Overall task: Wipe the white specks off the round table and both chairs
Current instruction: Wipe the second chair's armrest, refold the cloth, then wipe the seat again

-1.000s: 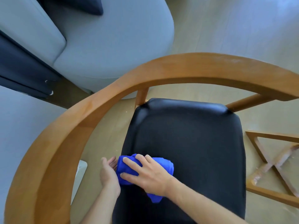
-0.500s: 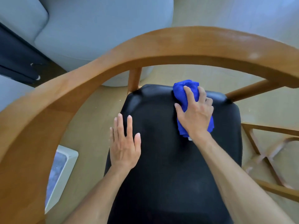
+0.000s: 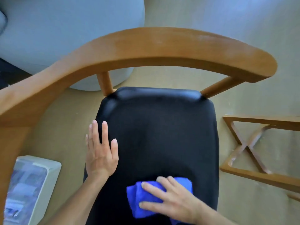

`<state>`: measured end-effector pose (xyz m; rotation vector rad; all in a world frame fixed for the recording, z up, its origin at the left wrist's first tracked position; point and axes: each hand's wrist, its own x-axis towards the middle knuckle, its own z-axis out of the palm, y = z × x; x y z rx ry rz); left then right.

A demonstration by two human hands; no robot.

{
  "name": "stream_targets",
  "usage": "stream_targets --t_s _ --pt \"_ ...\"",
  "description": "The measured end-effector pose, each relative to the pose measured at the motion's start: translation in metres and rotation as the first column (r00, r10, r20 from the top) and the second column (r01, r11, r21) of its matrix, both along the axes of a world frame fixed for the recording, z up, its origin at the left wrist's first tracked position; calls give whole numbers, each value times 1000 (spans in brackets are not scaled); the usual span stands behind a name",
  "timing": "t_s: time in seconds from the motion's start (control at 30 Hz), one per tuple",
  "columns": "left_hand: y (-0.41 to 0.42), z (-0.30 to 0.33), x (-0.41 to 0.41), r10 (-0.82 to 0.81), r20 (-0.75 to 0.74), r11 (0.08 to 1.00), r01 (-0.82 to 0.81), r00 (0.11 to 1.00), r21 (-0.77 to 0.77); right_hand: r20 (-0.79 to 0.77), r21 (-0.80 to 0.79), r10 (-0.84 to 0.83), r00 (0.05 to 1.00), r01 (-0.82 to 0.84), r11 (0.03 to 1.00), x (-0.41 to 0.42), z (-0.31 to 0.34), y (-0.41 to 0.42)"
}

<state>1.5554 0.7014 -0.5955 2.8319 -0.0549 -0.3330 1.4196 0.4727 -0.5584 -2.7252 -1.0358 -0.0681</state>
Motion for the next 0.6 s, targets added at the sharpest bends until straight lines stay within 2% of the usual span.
stream_targets --t_s 0.07,0.13,0.2,0.27,0.3,0.33,0.37,0.47,0.6 --pt "0 -1 0 9 8 1000 -9 1000 -3 128 -11 -113 985 116 993 69 -7 -29" --pt "0 -1 0 14 10 1000 -14 1000 -6 218 -20 -358 908 371 929 142 -13 -54" --pt "0 -2 0 23 17 1000 -23 1000 -14 173 0 -616 769 625 781 199 -11 -68" --pt "-1 -2 1 26 21 999 -26 999 -23 27 11 -847 530 847 531 226 -8 -65" --pt "-1 -2 1 24 23 999 -23 999 -25 -22 12 -897 441 898 441 228 -7 -56" --pt "-1 -2 1 21 26 999 -21 999 -26 -44 20 -910 413 911 412 223 -6 -45" --pt "-1 -2 2 21 30 999 -20 999 -27 -40 36 -895 444 896 442 210 -5 -34" --pt "-2 -1 3 29 40 999 -27 999 -30 -88 74 -745 661 750 657 122 -6 1" --pt "-1 -2 3 27 43 999 -25 999 -37 -97 51 -399 912 405 913 -9 4 1"
